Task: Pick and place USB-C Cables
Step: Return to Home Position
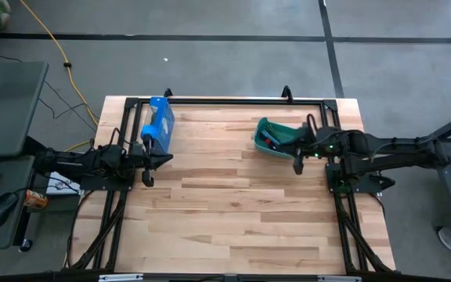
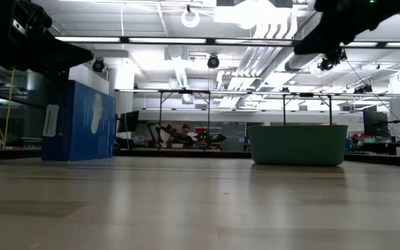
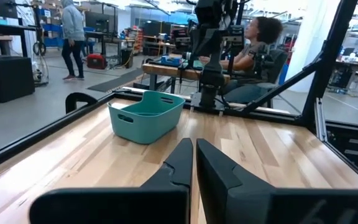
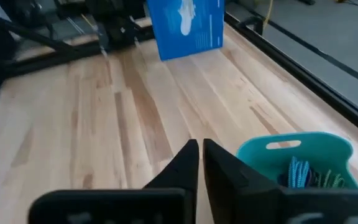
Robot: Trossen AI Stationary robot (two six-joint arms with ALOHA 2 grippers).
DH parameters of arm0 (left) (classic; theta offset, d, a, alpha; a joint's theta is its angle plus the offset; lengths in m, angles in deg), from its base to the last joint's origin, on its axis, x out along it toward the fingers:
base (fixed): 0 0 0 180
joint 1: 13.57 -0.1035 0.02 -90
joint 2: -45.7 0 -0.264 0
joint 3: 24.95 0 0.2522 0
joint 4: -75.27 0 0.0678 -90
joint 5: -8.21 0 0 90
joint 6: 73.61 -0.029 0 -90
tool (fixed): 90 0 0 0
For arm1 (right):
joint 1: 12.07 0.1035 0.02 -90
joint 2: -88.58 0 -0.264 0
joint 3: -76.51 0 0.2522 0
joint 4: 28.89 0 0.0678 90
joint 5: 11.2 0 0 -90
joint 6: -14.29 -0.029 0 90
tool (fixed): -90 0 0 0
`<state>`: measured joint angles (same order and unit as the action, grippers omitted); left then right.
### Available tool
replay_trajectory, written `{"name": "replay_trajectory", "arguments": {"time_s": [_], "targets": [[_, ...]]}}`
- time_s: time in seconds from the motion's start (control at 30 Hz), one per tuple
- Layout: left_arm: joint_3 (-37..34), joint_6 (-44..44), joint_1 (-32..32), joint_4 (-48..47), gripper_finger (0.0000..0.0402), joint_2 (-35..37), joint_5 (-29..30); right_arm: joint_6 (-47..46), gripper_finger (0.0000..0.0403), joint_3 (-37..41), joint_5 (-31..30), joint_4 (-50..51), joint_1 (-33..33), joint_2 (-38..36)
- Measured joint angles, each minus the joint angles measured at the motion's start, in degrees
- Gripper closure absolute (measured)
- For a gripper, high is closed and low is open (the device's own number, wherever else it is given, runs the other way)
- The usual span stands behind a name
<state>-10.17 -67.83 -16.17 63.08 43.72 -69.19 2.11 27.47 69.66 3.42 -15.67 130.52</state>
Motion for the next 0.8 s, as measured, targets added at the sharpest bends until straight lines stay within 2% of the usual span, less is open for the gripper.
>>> {"name": "replay_trajectory", "arguments": {"time_s": [0.27,0.57,0.8], "targets": [[0.04,0.01,0.00,0.00,0.0398,0.00,0.01,-2.45,0.0396,9.65,2.42,-3.89,0.58,-12.99],[0.07,0.01,0.01,0.00,0.0398,0.00,0.00,-1.65,0.0402,21.73,2.99,-13.50,5.24,-22.13],[0.07,0.01,0.00,0.00,0.0398,0.00,0.00,-0.69,0.0403,24.94,0.71,-13.18,6.01,-28.88]]}}
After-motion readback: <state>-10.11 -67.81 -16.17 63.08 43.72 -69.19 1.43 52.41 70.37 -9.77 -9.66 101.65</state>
